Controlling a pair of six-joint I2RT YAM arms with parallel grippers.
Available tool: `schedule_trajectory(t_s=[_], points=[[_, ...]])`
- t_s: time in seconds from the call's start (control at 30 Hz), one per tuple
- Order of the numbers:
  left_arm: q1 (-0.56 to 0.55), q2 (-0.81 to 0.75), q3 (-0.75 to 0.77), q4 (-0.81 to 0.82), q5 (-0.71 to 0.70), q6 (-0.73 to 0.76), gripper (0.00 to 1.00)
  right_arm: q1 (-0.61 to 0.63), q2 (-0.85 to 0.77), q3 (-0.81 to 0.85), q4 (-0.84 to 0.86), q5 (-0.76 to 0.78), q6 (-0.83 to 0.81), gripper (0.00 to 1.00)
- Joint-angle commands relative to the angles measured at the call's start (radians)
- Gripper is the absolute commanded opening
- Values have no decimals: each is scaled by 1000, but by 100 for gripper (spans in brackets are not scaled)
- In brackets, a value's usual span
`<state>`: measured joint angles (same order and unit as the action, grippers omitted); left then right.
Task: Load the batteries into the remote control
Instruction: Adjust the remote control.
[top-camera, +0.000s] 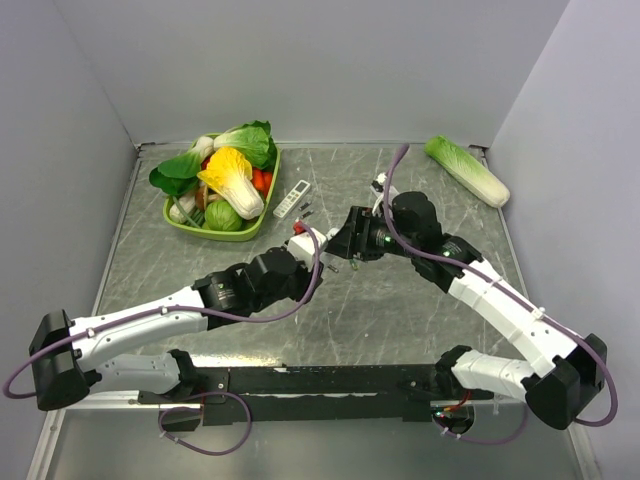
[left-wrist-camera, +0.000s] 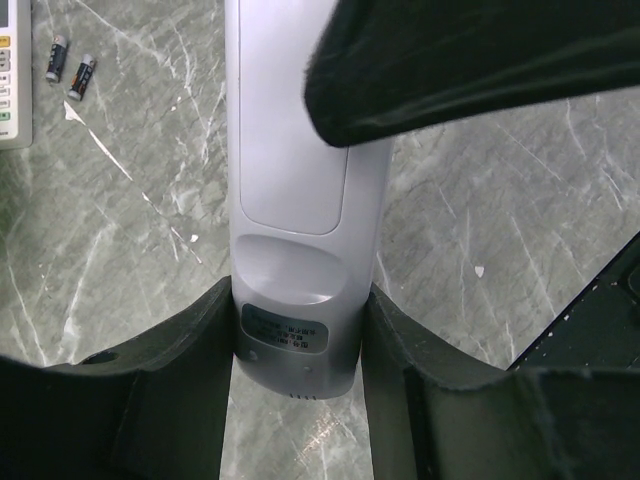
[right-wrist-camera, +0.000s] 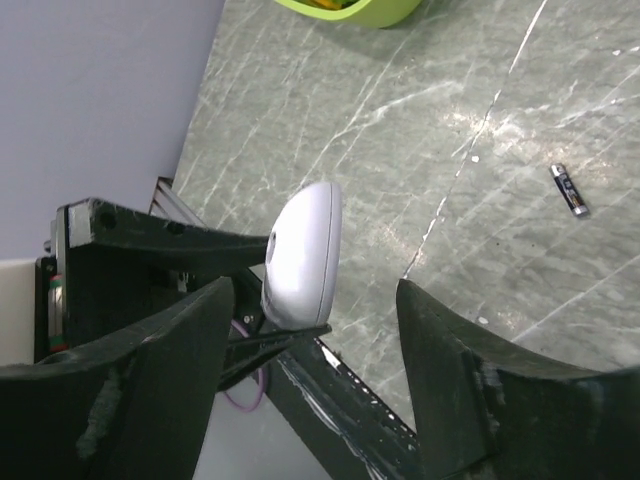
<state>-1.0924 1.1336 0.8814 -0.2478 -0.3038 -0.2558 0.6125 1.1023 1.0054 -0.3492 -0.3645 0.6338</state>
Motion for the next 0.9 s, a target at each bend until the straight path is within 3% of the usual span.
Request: schedule_trajectory(t_s=[0.0,0.13,0.2,0.27,0.4,0.43,0.53,0.63,0.83,0.87], points=[[-12,3,14,61,-12,7,1,-2,19,-19,85,-1,41,69],[-12,-1,4,61,-6,9,1,-3,24,-37,119,-1,53,55],[-11,-12,-10,65,0,6,3,-3,10,-53,139,-8,56,41],[-12,-27,-19,73,5,1,18,-5,-4,-54,139,-7,47,25],[-9,-49,-24,62,15,-42,49,-3,-33,-62,133,13,18,4],[-8,-55,-25,62,18,-48,62,-5,-39,-63,131,15,14,1],[20,-92,-39,79,58,-80,79,-10,-61,-67,122,16,-22,0],[86,-156,-68,107,156,-115,87,-22,-84,-76,118,12,-63,0],[320,-297,-139,198,461,-207,92,-36,-142,-77,127,-36,-242,0],[353,-310,-140,206,582,-220,92,-36,-159,-74,130,-54,-294,0]])
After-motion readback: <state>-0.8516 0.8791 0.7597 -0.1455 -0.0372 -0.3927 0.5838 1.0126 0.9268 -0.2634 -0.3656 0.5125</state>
